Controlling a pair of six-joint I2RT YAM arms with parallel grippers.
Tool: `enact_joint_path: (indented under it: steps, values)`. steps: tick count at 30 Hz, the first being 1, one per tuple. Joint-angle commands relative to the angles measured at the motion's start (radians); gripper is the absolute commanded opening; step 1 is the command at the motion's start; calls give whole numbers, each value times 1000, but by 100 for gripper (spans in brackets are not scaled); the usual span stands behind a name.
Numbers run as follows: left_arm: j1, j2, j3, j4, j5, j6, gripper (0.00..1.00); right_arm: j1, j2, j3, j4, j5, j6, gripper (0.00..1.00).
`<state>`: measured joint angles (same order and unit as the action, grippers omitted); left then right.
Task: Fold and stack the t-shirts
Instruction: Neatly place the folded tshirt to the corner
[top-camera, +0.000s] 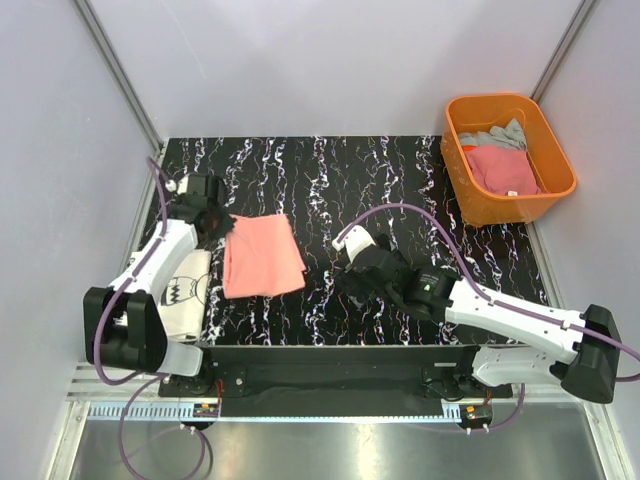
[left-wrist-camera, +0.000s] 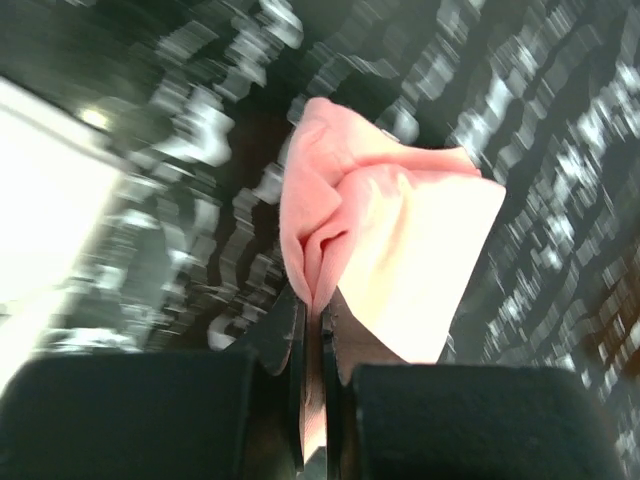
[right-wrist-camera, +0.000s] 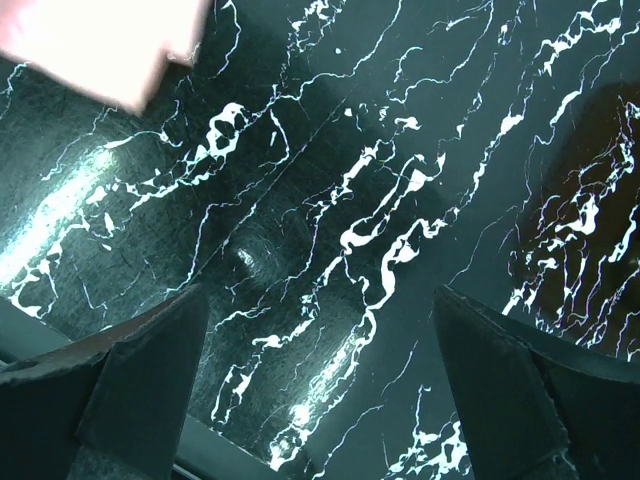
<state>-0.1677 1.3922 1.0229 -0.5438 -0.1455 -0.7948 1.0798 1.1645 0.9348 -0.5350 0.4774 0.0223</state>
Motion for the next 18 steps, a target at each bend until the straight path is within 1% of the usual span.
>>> enact_joint_path:
  steps: [1,7,13,18]
  values:
    - [62,24,117,-79,-92,68,0,-3,14,61,1,13,28,100]
    - [68,99,304,-200,-258,-12,0,-4,34,79,0,-3,24,100]
    - [111,188,462,-306,-321,-99,0,-4,32,96,-13,-10,13,100]
    - [134,225,581,-438,-396,-168,0,-3,11,91,-33,-10,10,100]
